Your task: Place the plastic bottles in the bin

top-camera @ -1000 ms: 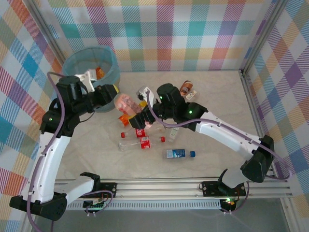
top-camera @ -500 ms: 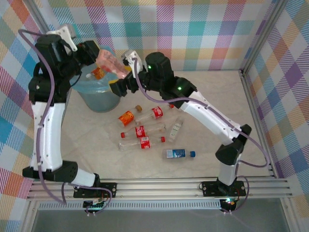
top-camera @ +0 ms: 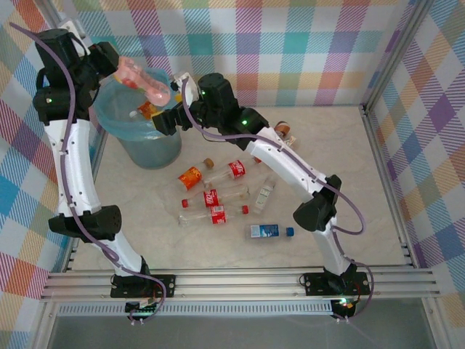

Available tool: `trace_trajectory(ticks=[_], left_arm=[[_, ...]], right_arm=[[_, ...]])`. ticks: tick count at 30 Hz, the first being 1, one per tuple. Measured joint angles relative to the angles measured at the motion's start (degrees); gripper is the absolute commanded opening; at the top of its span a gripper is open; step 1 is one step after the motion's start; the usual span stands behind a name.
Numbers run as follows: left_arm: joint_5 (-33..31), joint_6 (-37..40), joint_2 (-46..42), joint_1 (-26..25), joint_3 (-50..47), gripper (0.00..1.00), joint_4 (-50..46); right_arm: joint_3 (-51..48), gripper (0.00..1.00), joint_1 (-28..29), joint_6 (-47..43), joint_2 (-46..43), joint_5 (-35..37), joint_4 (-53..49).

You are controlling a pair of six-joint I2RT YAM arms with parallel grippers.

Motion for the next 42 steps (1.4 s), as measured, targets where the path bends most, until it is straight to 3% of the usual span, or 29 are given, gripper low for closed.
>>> trace_trajectory(ticks=[4, 8, 21, 32, 35, 42], left_arm=[[2.4, -0.4, 1.2, 5.3, 0.1, 0.0, 0.0], [2.9, 2.3, 2.8, 7.5, 0.7, 0.0, -0.8], [1.4, 14.9, 9.0, 6.9, -3.8, 0.0, -7.6], [-0.9, 21.1, 11.8, 2.9, -11.5, 0.05, -5.5], [-2.0, 22.4, 13.7, 2.5, -12.6, 0.1, -4.7], [-3.6, 24.2, 16.8, 2.0, -14.0, 0.52, -4.3]], right_arm=[[0.3, 1.0, -0.2, 1.1, 1.0, -1.6, -0.2], [0.3, 1.0, -0.2, 2.6, 1.9, -3.2, -0.9], [-1.0, 1.0, -0.2, 4.7, 2.7, -5.2, -3.4], [-11.4, 1.0, -0.2, 2.8, 0.2, -4.7, -3.5], [-12.7, 1.0, -0.2, 2.2, -0.7, -4.2, -3.4], [-12.7, 1.0, -0.2, 0.7, -1.1, -3.7, -2.9]])
